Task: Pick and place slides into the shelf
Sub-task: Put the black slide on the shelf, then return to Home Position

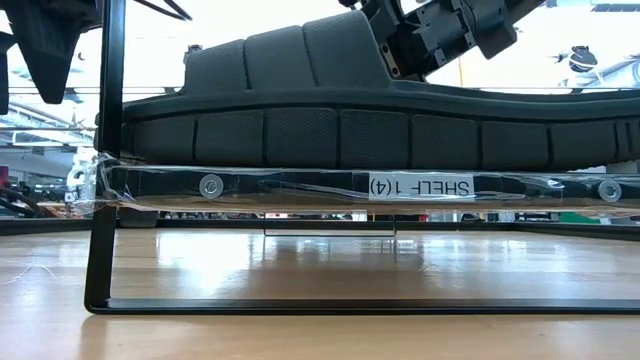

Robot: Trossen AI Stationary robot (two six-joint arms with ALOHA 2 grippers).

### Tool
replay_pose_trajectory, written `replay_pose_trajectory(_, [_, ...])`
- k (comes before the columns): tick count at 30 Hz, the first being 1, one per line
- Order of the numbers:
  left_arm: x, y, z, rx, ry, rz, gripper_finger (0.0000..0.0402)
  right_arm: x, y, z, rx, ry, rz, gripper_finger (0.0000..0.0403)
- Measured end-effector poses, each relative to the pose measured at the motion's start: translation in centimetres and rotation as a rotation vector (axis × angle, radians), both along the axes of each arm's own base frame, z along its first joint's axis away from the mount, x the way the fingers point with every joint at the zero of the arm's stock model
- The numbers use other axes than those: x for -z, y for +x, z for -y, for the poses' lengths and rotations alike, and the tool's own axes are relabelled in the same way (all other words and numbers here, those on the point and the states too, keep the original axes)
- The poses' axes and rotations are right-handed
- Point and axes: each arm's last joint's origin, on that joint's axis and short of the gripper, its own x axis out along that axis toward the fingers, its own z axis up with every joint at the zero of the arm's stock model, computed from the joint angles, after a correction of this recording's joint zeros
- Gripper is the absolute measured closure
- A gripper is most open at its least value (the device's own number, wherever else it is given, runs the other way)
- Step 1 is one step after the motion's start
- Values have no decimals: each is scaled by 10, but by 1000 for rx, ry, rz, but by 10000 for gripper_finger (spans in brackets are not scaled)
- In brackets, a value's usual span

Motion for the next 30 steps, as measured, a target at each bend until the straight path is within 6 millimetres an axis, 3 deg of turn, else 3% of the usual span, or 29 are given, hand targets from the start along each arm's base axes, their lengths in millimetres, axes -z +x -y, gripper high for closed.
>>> replay_pose_trajectory(30, [0,1,-1,-33,16,21,146,3,-4,6,-127,45,-58,303])
